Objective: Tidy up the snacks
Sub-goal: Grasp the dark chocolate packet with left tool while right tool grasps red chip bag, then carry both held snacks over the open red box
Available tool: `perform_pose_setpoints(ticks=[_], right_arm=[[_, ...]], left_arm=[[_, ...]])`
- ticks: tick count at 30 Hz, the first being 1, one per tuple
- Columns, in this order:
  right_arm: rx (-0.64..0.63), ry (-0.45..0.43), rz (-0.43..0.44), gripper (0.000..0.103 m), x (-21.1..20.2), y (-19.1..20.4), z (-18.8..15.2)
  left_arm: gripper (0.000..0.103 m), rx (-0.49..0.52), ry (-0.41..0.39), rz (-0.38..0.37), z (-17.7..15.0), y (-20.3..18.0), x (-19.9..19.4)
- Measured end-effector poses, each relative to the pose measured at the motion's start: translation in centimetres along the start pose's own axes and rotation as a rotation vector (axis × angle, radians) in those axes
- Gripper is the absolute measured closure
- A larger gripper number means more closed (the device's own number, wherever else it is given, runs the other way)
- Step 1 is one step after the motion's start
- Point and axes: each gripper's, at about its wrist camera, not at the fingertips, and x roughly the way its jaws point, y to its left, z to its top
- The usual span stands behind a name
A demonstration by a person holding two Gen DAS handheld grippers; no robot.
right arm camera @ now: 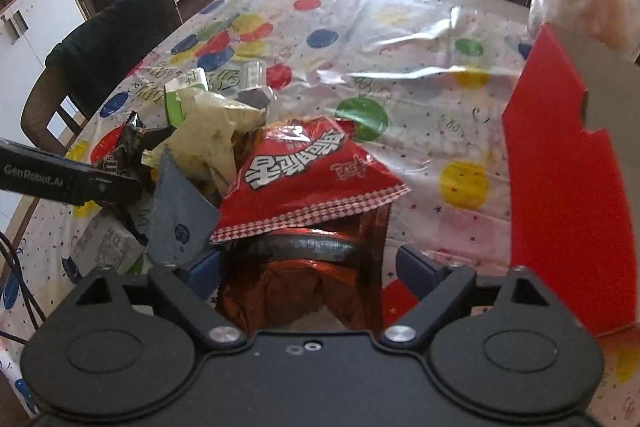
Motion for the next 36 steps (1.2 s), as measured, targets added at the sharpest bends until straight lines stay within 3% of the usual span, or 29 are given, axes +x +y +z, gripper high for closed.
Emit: perform_pose_setpoints(ticks=[7,14,23,36], right_arm=[[0.052,0.017,0.05,0.028,0.1,-0.5,0.1],[0.061,0.007,0.043,0.04,-0.5,-0.3,-0.3],[0.095,-0.019,0.028,0.043,-3.1,0.1,-1.6],[0.193,-0.105,-0.023,0.043,-9.6,0.0,-4.5]], left_arm=[[0.059,-0.026,0.01,-0.014,0.2,0.4,0.2],[0.07,-0.048,-0.004,-0.023,0.1,0.9,0.1],[0.072,-0.06,-0.038,-0.047,-0.7,1.2,-1.3],[0.072,0.033,-0.115,-0.106,-3.0,-0.8,-6.9]])
